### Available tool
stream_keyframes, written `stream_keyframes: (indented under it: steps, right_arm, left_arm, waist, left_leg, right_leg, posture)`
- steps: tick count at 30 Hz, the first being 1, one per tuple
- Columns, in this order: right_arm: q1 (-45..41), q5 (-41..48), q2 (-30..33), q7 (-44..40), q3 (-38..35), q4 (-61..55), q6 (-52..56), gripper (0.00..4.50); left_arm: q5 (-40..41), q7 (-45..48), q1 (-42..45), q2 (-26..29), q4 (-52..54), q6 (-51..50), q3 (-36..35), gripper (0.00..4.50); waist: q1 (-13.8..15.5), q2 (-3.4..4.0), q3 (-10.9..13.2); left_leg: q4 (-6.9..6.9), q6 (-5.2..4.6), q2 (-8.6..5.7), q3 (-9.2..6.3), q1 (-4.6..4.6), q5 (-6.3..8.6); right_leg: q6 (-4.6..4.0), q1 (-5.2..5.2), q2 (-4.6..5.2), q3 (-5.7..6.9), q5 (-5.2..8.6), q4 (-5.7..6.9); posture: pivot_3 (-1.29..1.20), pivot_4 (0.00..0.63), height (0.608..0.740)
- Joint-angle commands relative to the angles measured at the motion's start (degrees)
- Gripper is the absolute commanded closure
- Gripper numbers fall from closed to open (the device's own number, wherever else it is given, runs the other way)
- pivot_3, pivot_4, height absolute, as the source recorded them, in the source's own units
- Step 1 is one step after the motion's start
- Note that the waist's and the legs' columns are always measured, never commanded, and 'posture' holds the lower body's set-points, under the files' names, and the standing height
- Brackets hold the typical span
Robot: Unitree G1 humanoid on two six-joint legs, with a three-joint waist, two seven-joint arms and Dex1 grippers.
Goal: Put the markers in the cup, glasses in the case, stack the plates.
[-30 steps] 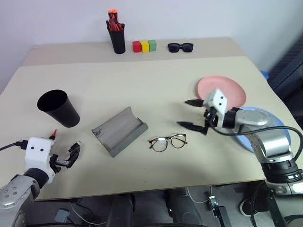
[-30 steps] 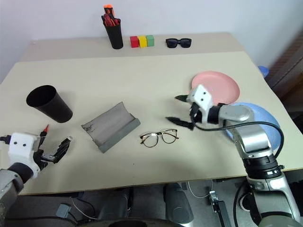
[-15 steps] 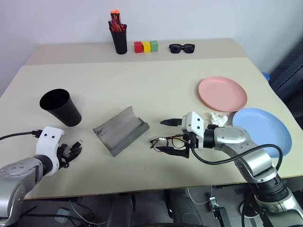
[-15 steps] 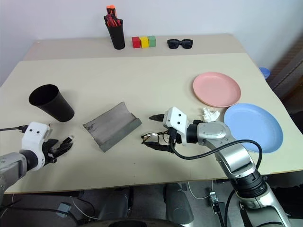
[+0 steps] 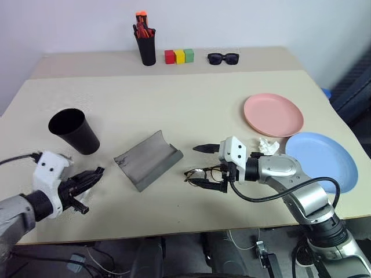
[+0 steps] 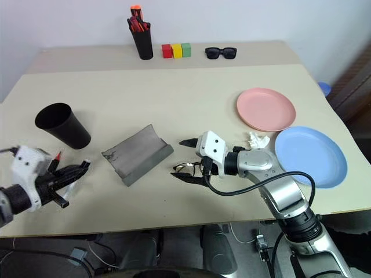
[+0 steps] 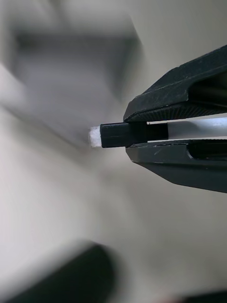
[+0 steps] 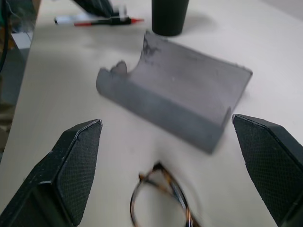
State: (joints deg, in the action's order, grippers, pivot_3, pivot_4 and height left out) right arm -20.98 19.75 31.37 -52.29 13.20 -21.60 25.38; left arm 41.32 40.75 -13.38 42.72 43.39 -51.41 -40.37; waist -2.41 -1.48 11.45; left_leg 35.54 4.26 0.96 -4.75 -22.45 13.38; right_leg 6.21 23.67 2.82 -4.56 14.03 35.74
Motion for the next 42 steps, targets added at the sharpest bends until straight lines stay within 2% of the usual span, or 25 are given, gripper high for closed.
stream_keyframes:
  steps: [1, 3, 5, 10, 15, 21, 27, 30, 36, 38, 42]
  right_arm:
    - [-3.83, -1.32, -3.82, 3.17, -0.51, 2.07, -2.6, 0.0]
    - [-6.21, -2.05, -6.59, 5.57, -0.76, 3.8, -2.55, 0.0]
    - [-8.6, -1.42, -10.0, 8.15, -1.53, 5.11, -2.1, 0.0]
    - [-11.53, 0.52, -16.64, 12.85, -2.91, 6.69, -1.36, 0.0]
    - [-10.92, -0.07, -18.48, 13.26, -1.51, 6.71, -1.96, 0.0]
    - [-10.04, 0.71, -19.81, 13.18, -0.68, 5.85, -1.32, 0.0]
    - [-9.39, 0.94, -20.28, 12.95, 0.16, 4.99, -0.82, 0.0]
    - [-9.25, 1.21, -20.43, 12.81, 0.39, 4.74, -0.5, 0.0]
    - [-9.49, 1.47, -20.29, 12.37, 0.59, 4.82, -0.24, 0.0]
    - [-9.64, 1.5, -20.2, 12.25, 0.62, 4.91, -0.22, 0.0]
    - [-9.82, 1.68, -19.36, 11.81, 0.12, 4.86, -0.1, 0.0]
  left_arm:
    - [3.66, -9.39, 11.45, -1.85, -2.63, 1.76, -2.94, 4.44]
    - [2.29, -16.57, 19.72, -3.36, -5.78, 2.84, -2.52, 4.44]
    - [-4.29, -21.97, 25.18, -3.59, -8.2, 7.25, 0.49, 4.44]
    - [-17.62, -29.22, 30.95, -6.09, -15.56, 19.66, 8.69, 4.44]
    - [-23.25, -30.68, 31.9, -9.11, -22.92, 28.66, 12.18, 4.44]
    - [-25.38, -30.55, 33.0, -11.87, -30.27, 34.8, 14.14, 4.44]
    - [-25.38, -30.99, 33.26, -13.07, -32.75, 36.77, 14.47, 4.44]
    - [-26.13, -31.85, 33.27, -13.22, -33.15, 37.01, 14.67, 3.07]
    - [-26.01, -32.68, 33.23, -13.91, -32.39, 36.85, 14.61, 3.07]
    - [-25.08, -33.3, 33.52, -14.36, -31.56, 36.52, 13.67, 3.07]
    - [-17.88, -37.99, 31.9, -13.47, -26.79, 32.39, 0.82, 3.07]
  waist:
    - [0.08, -0.01, 0.01]
    - [-0.11, -0.04, -0.01]
    - [-0.35, -0.07, -0.02]
    - [-0.15, -0.06, -0.02]
    - [-0.07, -0.07, -0.03]
    - [-0.14, -0.07, -0.03]
    - [-0.14, -0.07, -0.03]
    - [-0.16, -0.07, -0.03]
    - [-0.15, -0.07, -0.03]
    - [-0.15, -0.07, -0.03]
    - [-0.48, -0.07, -0.03]
  left_leg:
    - [0.07, 0.0, 0.0, -0.04, 0.04, 0.0]
    - [0.24, 0.0, 0.01, -0.08, 0.02, 0.0]
    - [0.34, 0.0, -0.01, -0.07, 0.02, 0.0]
    - [0.18, 0.0, 0.0, -0.1, 0.03, -0.01]
    - [0.1, 0.01, -0.01, -0.11, 0.0, -0.01]
    - [0.09, 0.01, 0.0, -0.11, 0.0, -0.01]
    - [0.09, 0.01, 0.0, -0.12, 0.0, -0.01]
    - [0.09, 0.0, 0.0, -0.11, 0.0, -0.01]
    - [0.09, 0.0, 0.0, -0.12, 0.0, -0.01]
    - [0.09, 0.0, 0.0, -0.12, 0.0, -0.01]
    - [0.09, 0.0, 0.01, -0.12, 0.0, -0.01]
  right_leg:
    - [0.0, -0.09, -0.02, 0.03, 0.0, 0.02]
    - [0.02, -0.13, -0.07, 0.04, -0.01, 0.1]
    - [0.04, -0.2, -0.06, 0.03, -0.05, 0.14]
    - [0.25, -0.09, -0.1, 0.03, -0.13, 0.3]
    - [0.27, -0.03, -0.1, 0.03, -0.14, 0.27]
    - [0.28, -0.02, -0.12, 0.04, -0.14, 0.3]
    - [0.31, -0.02, -0.12, 0.04, -0.15, 0.32]
    - [0.31, -0.02, -0.11, 0.04, -0.15, 0.32]
    - [0.32, -0.02, -0.11, 0.04, -0.15, 0.32]
    - [0.32, -0.02, -0.12, 0.04, -0.15, 0.32]
    - [0.33, 0.01, -0.12, 0.04, -0.15, 0.34]
  posture:
    - [0.0, 0.15, 0.74]
    - [0.0, 0.15, 0.74]
    - [0.0, 0.15, 0.74]
    - [0.0, 0.15, 0.74]
    - [0.0, 0.15, 0.74]
    - [0.0, 0.15, 0.74]
    - [0.0, 0.15, 0.74]
    - [0.0, 0.15, 0.74]
    - [0.0, 0.15, 0.74]
    - [0.0, 0.15, 0.74]
    - [0.0, 0.15, 0.74]
